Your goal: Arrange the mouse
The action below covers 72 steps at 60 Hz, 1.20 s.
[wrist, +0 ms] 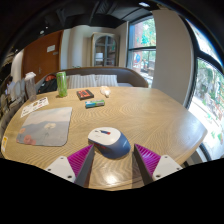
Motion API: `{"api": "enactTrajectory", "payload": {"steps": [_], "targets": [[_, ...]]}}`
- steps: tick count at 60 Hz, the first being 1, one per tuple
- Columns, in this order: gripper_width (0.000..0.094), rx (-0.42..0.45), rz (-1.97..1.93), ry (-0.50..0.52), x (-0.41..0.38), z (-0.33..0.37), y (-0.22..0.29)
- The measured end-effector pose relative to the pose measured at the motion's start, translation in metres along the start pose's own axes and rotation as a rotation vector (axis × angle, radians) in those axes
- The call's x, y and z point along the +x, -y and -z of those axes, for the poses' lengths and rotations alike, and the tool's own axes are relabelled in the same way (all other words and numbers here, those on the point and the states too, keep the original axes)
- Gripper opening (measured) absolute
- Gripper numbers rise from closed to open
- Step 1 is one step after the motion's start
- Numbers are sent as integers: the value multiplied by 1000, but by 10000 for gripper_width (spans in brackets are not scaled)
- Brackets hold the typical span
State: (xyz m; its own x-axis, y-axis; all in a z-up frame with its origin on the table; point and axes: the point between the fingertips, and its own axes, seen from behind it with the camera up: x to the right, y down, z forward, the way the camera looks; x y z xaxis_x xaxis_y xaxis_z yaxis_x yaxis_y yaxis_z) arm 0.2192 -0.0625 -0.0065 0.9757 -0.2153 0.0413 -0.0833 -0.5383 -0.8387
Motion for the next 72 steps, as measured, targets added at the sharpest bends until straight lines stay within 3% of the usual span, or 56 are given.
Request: {"api": "enactTrajectory", "payload": {"steps": [15, 16, 19, 22, 36, 47, 53, 60, 72], "targets": [[813, 1, -69, 24, 10, -46, 23], [846, 2, -65, 19, 12, -49, 24], [754, 6, -77, 13, 14, -56, 29], [596, 5, -85, 0, 17, -59, 30], [451, -4, -165, -79, 18, -47, 33], [421, 241, -151, -42, -62, 30, 142], [419, 293, -81, 38, -142, 54, 175], [419, 247, 21, 124, -225, 37, 158], [420, 37, 28, 172, -271, -26, 78]]}}
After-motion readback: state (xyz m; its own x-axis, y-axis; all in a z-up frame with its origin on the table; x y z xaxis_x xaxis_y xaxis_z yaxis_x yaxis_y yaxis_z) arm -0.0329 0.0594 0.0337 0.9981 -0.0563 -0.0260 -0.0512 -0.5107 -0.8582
